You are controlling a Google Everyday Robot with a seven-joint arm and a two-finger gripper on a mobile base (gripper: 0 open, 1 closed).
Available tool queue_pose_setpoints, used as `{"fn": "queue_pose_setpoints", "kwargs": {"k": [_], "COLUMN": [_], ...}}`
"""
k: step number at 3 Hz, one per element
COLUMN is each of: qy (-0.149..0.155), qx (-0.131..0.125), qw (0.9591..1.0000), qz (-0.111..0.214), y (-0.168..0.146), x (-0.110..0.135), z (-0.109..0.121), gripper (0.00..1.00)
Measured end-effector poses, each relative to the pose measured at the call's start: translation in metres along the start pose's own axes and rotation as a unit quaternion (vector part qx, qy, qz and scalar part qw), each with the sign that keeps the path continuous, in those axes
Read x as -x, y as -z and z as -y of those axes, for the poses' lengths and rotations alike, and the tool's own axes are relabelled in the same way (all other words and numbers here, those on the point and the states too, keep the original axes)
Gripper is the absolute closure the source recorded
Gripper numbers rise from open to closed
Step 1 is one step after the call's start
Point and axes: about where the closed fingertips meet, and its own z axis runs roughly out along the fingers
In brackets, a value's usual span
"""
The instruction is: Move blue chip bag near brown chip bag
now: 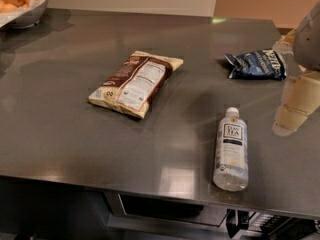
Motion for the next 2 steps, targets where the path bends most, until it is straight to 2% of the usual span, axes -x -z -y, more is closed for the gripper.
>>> {"fn": "queue_pose_setpoints", "kwargs": {"k": [2], "qy": [-0.001], "qx": [0.007], "qw": [1.0000], "qz": [0.005], "y": [-0.0073], "x": [-0.0008], "z": [0.0119], "gripper": [0.00]}}
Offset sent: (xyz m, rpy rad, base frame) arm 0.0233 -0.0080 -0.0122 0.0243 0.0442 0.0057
